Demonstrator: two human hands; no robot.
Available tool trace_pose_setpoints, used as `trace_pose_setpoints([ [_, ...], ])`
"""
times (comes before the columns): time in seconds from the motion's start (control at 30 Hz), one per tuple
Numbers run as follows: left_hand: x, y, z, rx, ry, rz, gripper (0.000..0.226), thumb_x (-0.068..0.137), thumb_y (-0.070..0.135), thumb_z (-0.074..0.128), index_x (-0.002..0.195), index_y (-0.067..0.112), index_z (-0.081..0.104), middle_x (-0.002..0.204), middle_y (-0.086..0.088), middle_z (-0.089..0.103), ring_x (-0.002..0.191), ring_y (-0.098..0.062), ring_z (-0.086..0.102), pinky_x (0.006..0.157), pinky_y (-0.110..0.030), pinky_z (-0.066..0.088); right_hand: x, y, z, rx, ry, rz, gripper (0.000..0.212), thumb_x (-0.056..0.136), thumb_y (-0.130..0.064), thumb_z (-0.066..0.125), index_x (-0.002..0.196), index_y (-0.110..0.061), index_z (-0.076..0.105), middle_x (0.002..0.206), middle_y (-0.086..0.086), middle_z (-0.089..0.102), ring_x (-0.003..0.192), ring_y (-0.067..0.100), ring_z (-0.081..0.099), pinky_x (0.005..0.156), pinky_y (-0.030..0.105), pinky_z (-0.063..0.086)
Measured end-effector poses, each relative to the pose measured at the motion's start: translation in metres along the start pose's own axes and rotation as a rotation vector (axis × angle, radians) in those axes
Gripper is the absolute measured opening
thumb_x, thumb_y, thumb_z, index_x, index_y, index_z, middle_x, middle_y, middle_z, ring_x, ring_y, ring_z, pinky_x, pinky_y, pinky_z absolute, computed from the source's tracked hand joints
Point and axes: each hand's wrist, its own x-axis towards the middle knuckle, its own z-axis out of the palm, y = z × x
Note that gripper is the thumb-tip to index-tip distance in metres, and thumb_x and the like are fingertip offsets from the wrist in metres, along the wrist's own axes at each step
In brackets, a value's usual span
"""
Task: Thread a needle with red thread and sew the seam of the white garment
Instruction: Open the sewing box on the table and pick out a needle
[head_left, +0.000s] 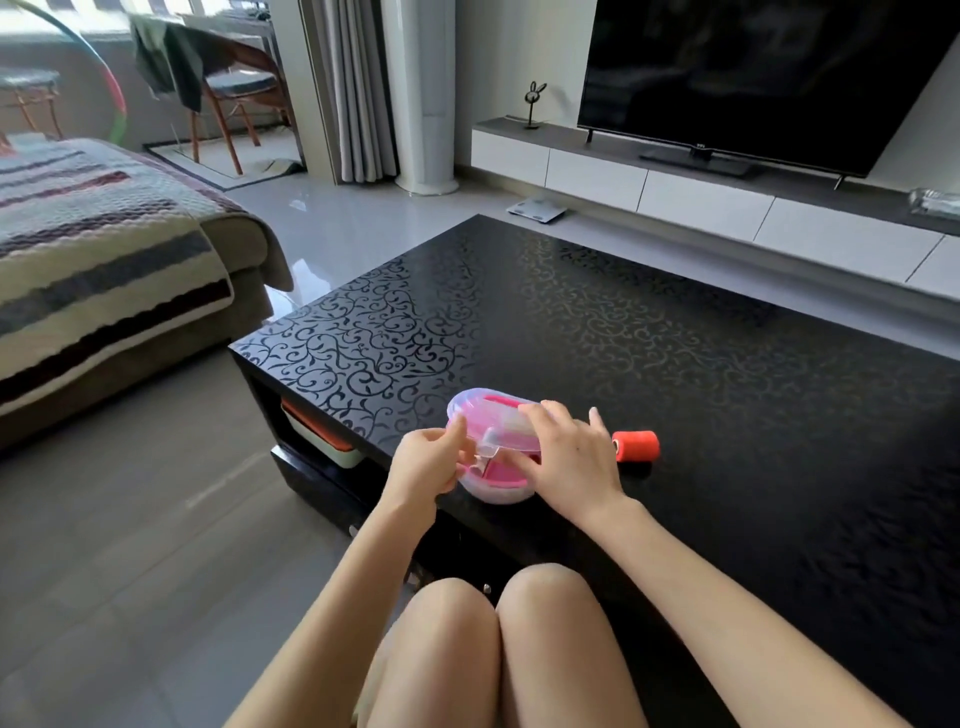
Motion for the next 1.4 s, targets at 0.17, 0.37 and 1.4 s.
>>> trace_pose_setpoints([
  [0.17, 0.024, 0.0, -0.014, 0.335, 0.064, 0.171, 0.01, 0.09, 0.022, 0.054, 0.092, 0.024, 0.064, 0.09, -0.001, 0.061, 0.076, -0.017, 0.057, 0.068, -0.036, 0.049, 0.04, 0.018, -0.042, 0.235, -0.108, 0.138, 0.055, 0.089, -0.067, 0.037, 0.124, -0.03, 0.057, 0.115, 0.001, 0.066, 0.109, 0.028, 0.059, 0.085, 0.036, 0.042],
  [0.37, 0.042, -0.014, -0.005, 0.515, -0.088, 0.259, 0.033, 0.089, 0.02, 0.058, 0.119, 0.032, 0.062, 0.12, -0.003, 0.046, 0.103, -0.017, 0.051, 0.097, -0.03, 0.043, 0.091, 0.049, -0.027, 0.498, -0.155, 0.324, 0.039, 0.1, -0.045, 0.036, 0.098, -0.012, 0.057, 0.099, 0.007, 0.067, 0.082, 0.026, 0.063, 0.076, 0.038, 0.048],
  [1.4, 0.083, 0.007, 0.008, 0.886, -0.052, 0.68, 0.029, 0.089, 0.04, 0.061, 0.11, 0.024, 0.072, 0.127, -0.004, 0.056, 0.119, -0.032, 0.045, 0.099, -0.035, 0.032, 0.053, 0.022, -0.008, -0.026, -0.056, 0.027, 0.031, 0.093, -0.043, 0.054, 0.105, -0.019, 0.068, 0.109, 0.001, 0.063, 0.102, 0.023, 0.053, 0.083, 0.034, 0.041],
])
